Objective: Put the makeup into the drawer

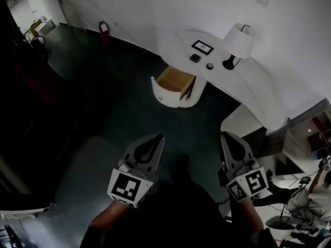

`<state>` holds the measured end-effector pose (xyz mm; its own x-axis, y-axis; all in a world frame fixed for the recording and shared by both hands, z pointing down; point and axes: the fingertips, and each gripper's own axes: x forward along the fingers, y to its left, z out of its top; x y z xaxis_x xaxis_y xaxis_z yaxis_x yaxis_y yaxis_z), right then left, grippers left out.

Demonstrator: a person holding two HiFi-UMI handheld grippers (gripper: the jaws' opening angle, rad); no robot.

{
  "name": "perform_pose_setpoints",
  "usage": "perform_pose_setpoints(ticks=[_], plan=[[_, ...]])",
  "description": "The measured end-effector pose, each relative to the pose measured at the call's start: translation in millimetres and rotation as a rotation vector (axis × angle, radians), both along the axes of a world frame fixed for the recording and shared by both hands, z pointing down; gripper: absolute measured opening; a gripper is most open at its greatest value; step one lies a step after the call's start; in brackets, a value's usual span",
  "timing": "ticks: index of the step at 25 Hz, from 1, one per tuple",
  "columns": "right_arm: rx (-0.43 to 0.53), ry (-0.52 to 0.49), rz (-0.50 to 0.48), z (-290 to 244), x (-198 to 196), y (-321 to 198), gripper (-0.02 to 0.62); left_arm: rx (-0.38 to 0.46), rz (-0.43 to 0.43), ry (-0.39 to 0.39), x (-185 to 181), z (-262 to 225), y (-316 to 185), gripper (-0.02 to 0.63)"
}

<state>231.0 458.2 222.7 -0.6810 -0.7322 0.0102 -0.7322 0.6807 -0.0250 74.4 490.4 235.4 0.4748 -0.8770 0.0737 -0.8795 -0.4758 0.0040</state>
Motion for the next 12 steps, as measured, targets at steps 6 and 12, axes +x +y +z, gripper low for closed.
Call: perform_pose_setpoints(ticks=[6, 12], plan=[[-0.009, -0.006, -0.053, 6, 3, -80, 0.017, -0.027, -0.053, -0.026, 2, 5, -74, 0.010], [-0.017, -0.013, -0.064, 7, 23, -156, 0.017, -0.022, -0.048, -0.029, 25, -3, -148, 0.011]])
